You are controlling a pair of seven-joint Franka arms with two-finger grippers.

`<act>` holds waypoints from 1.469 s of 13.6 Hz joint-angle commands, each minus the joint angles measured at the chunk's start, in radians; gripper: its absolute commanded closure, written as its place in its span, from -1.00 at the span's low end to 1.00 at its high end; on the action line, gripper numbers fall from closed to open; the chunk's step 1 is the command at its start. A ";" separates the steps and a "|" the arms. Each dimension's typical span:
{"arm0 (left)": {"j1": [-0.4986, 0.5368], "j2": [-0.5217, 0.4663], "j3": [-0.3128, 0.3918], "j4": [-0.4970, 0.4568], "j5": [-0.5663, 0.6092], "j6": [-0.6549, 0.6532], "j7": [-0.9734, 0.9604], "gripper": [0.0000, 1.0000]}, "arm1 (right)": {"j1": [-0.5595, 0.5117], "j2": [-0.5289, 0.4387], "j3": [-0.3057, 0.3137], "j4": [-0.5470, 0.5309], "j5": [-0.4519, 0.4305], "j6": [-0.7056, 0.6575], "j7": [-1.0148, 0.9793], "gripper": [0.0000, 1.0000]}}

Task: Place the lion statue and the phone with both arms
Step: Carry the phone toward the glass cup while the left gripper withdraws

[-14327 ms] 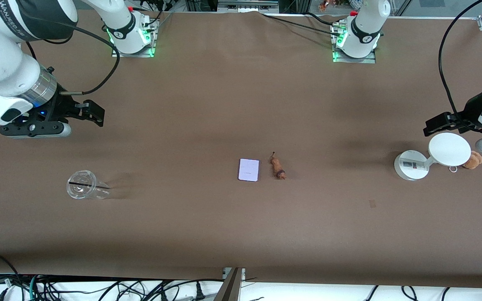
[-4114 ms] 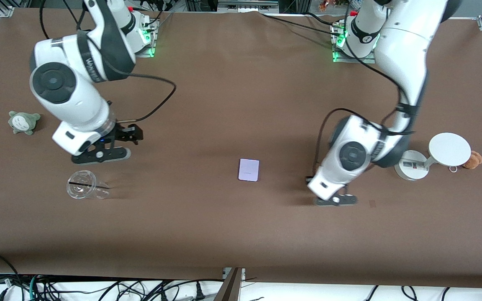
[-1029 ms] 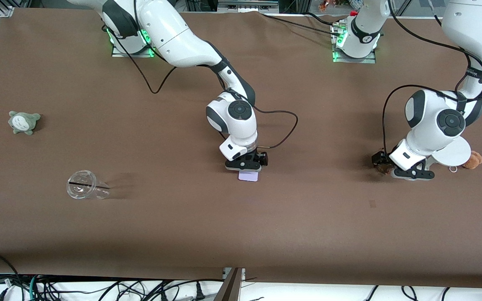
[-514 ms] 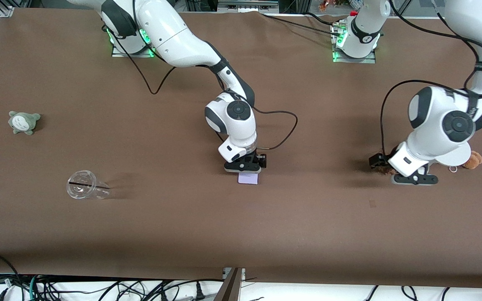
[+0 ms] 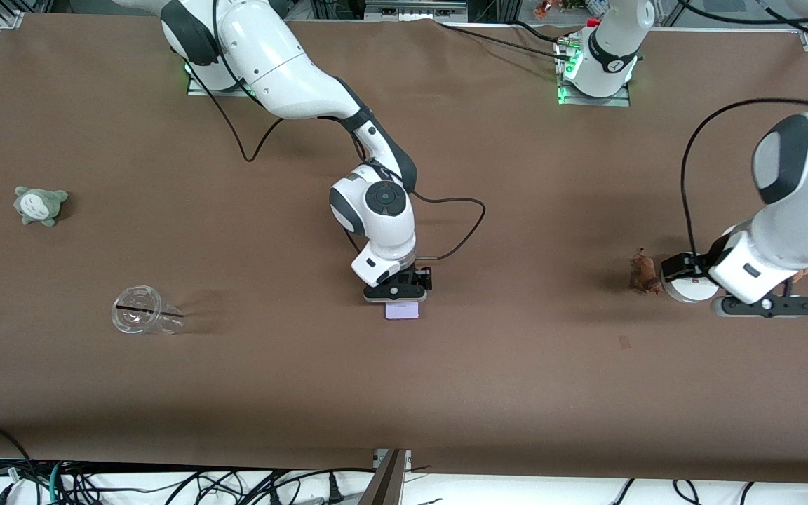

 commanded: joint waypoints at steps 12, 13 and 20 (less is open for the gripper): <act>-0.116 -0.223 0.196 0.092 -0.102 -0.330 -0.001 -1.00 | -0.272 -0.324 -0.014 -0.393 0.072 -0.059 -0.548 0.00; -0.116 -0.244 0.196 0.056 -0.116 -0.330 -0.001 -1.00 | -0.302 -0.344 -0.015 -0.421 0.103 -0.061 -0.586 0.00; -0.139 -0.312 0.229 -0.055 -0.167 -0.318 0.002 -1.00 | -0.449 -0.387 -0.014 -0.499 0.134 -0.064 -0.669 -0.03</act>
